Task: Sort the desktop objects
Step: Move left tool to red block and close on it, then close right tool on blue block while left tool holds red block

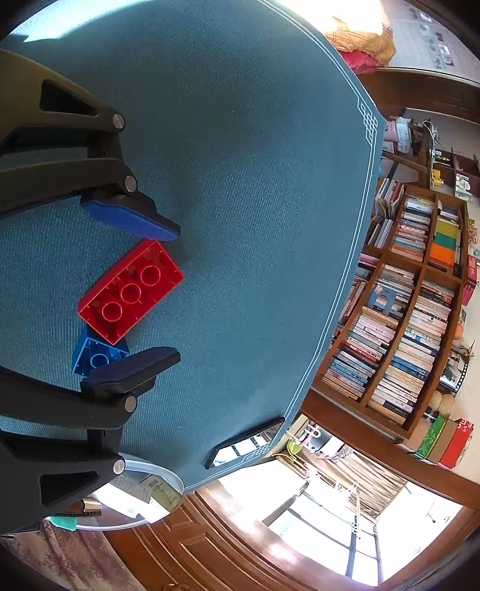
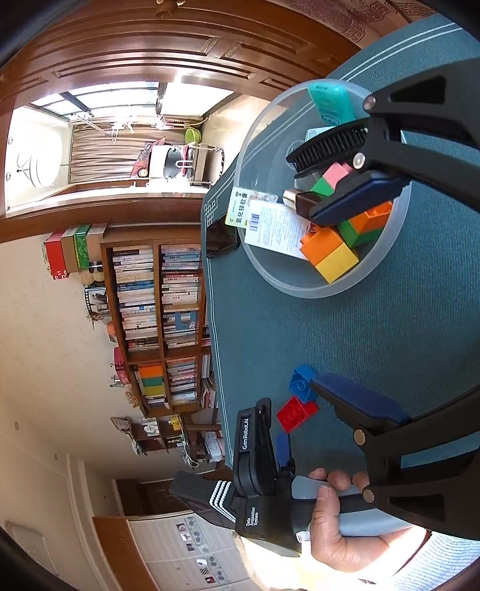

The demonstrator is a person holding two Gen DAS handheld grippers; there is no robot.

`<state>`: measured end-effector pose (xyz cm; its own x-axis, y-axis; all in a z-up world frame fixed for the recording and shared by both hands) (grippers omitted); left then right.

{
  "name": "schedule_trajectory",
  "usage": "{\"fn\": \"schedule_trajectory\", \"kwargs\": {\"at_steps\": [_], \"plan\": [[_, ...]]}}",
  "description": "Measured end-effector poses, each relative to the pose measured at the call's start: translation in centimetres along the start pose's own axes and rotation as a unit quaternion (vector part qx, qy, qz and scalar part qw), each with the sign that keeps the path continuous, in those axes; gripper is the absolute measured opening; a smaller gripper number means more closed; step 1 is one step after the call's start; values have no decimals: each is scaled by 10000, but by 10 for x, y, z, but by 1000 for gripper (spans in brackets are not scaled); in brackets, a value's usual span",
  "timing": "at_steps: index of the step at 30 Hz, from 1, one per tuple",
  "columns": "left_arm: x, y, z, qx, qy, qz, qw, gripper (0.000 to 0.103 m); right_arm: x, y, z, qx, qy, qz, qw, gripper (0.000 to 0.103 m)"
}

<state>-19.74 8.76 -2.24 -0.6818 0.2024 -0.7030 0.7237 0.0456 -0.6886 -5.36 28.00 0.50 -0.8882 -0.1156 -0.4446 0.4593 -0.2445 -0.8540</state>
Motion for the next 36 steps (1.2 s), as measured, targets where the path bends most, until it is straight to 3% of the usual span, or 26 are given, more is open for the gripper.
{"fn": "schedule_trajectory", "kwargs": {"at_steps": [6, 10, 18, 22, 26, 31, 36], "plan": [[5, 5, -1, 309, -309, 94, 9990, 71, 6, 14, 12, -177, -68, 178, 9997, 86], [13, 17, 7, 213, -349, 352, 9985, 71, 8, 17, 12, -187, -48, 211, 9996, 86], [9, 25, 4, 689, -476, 268, 9961, 71, 8, 21, 12, -216, -50, 255, 9994, 86], [2, 30, 12, 813, -683, 241, 9941, 48, 10, 20, 13, -224, -58, 283, 9993, 86], [-7, 37, 19, 794, -614, 189, 9948, 29, 12, 22, 15, -265, -81, 360, 9990, 86], [-17, 44, 27, 667, -426, 83, 9968, 25, 19, 30, 22, -360, -218, 722, 9965, 86], [-27, 36, 33, 531, -479, -149, 9973, 25, 28, 31, 32, -460, -381, 1025, 9929, 86]]}}
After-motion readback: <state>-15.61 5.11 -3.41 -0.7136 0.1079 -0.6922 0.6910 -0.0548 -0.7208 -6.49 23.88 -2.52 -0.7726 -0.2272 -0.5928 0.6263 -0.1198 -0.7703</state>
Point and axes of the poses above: each gripper's, at about its wrist camera, not at the fingertips, and x roughly the way its jaws point, z to its left, y to its underside, the point moved 8 cm from there along x, roughly the way its jaws point, and after that the axes turned 13 degrees about x, right-handed, at the moved point
